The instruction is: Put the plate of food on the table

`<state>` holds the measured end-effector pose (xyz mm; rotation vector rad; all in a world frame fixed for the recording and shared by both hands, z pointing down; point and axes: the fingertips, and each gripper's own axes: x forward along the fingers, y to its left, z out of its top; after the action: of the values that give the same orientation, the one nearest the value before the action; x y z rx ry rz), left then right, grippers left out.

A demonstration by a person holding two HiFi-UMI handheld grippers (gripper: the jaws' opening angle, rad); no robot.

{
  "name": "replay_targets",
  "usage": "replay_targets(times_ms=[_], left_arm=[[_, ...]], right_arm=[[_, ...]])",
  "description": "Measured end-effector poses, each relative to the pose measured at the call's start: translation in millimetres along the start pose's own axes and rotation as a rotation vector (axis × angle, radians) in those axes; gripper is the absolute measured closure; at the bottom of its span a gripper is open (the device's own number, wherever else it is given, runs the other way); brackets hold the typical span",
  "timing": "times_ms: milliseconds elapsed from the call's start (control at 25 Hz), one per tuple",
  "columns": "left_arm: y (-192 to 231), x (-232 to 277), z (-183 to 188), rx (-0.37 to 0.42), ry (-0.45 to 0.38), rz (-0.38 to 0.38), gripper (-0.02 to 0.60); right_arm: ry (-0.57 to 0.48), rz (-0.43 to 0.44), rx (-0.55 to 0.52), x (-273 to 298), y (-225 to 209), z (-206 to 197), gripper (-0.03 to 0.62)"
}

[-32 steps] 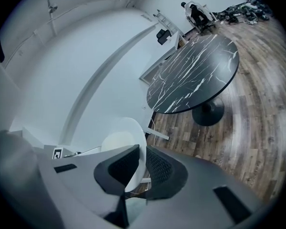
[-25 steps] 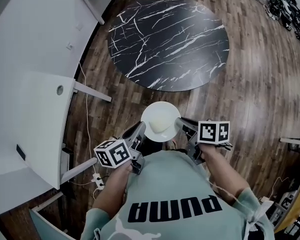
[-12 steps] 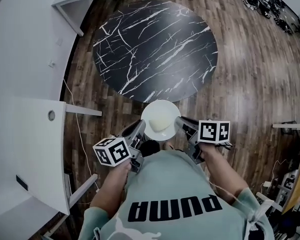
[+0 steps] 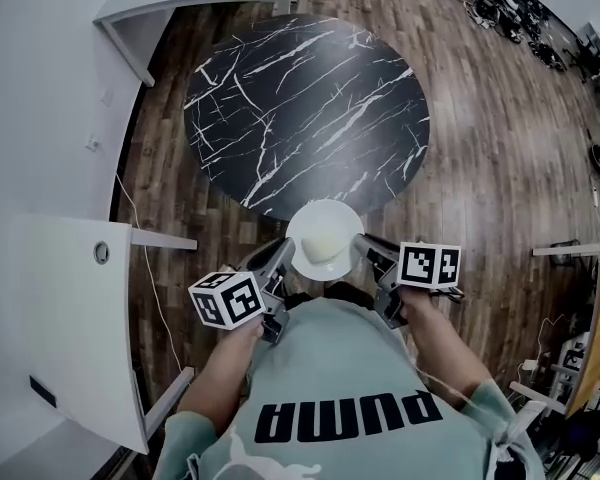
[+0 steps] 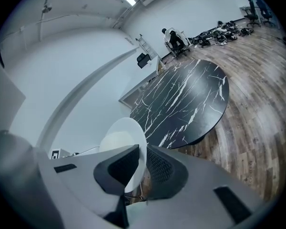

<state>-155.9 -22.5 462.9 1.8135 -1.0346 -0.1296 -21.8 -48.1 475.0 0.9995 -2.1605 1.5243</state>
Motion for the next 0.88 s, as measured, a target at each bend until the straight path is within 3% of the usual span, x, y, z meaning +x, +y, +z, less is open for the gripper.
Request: replay_targets(times_ms=[400, 880], left_arm=[[-0.7, 15.7, 12.1, 0.017, 0.007, -0.043, 0.554], [14.3, 56.3, 28.4, 0.019, 0.047, 0.014, 0.554]], right_arm=[[-0.037, -0.030, -0.010, -1.3, -2.6, 17.5, 0.545], [-0.015, -0.021, 0.021, 21.8, -31.4, 49.1, 0.545]])
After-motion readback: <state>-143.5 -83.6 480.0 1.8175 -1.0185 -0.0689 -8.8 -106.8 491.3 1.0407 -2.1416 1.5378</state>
